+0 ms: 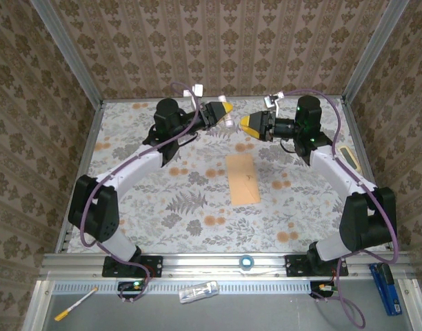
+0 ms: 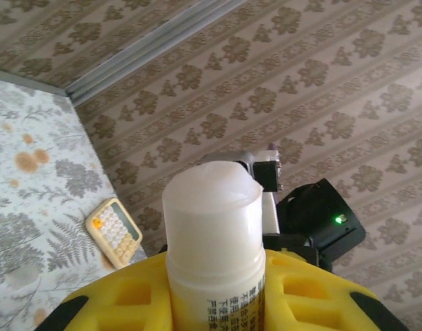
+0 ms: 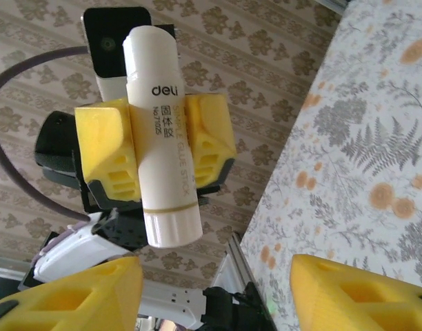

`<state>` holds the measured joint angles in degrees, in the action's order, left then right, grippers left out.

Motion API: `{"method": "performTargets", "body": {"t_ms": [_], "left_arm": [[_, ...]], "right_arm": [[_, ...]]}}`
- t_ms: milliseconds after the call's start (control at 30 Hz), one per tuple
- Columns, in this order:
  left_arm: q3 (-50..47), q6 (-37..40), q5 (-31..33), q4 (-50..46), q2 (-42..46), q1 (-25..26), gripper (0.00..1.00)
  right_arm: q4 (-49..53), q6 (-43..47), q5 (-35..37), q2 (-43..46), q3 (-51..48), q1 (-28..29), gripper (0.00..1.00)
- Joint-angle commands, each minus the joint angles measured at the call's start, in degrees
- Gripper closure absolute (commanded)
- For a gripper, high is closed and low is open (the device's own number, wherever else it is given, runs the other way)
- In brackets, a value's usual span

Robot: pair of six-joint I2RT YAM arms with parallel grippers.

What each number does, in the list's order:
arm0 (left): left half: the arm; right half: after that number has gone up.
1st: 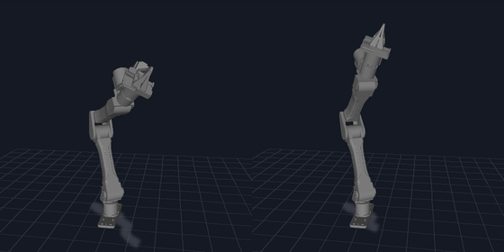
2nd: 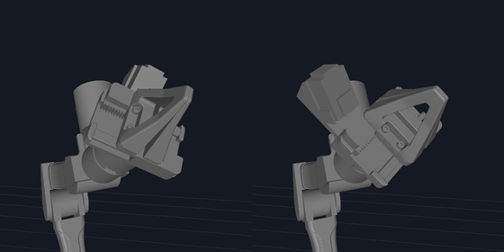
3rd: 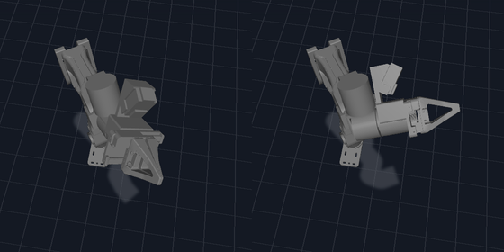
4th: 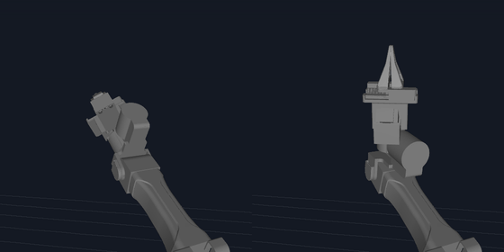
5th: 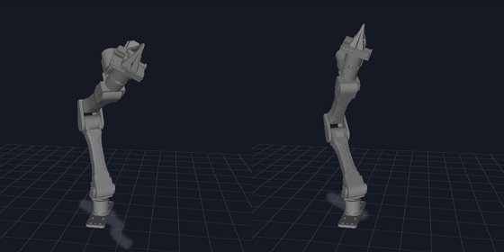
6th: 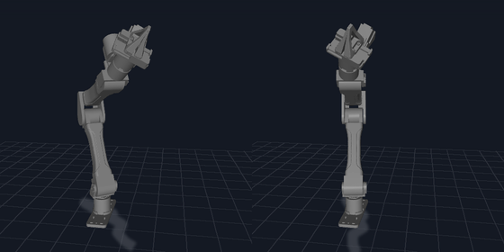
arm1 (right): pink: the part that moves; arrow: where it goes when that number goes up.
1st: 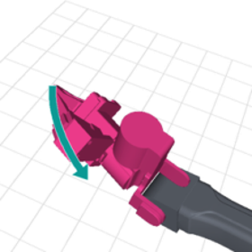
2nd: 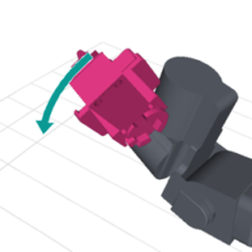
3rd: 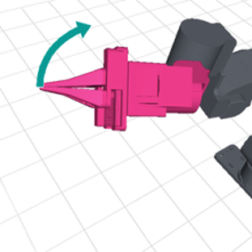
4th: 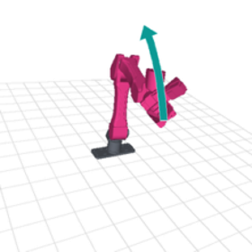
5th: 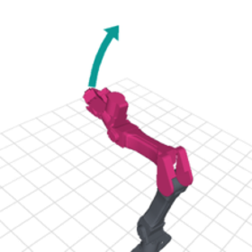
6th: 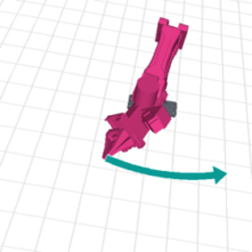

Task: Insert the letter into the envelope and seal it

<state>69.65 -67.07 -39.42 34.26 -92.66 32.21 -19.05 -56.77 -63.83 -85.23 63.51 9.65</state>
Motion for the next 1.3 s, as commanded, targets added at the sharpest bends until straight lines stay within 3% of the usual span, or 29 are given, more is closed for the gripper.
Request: {"method": "performTargets", "body": {"t_ms": [0, 667, 1267], "left_arm": [[-1.3, -3.3, -2.0, 9.3, -1.1, 0.0, 1.0], [-2.4, -4.0, -0.6, 9.4, -0.8, -0.1, 1.0], [-4.2, -4.1, 1.1, 10.0, 0.3, -1.4, 1.0]], "right_arm": [[-9.0, -4.6, -1.4, -1.6, 0.6, 1.5, 0.45], [-12.2, -6.4, -0.5, -5.8, 4.9, 5.1, 0.67], [-11.0, -6.4, -2.7, -6.5, 4.9, 5.7, 0.64]]}}
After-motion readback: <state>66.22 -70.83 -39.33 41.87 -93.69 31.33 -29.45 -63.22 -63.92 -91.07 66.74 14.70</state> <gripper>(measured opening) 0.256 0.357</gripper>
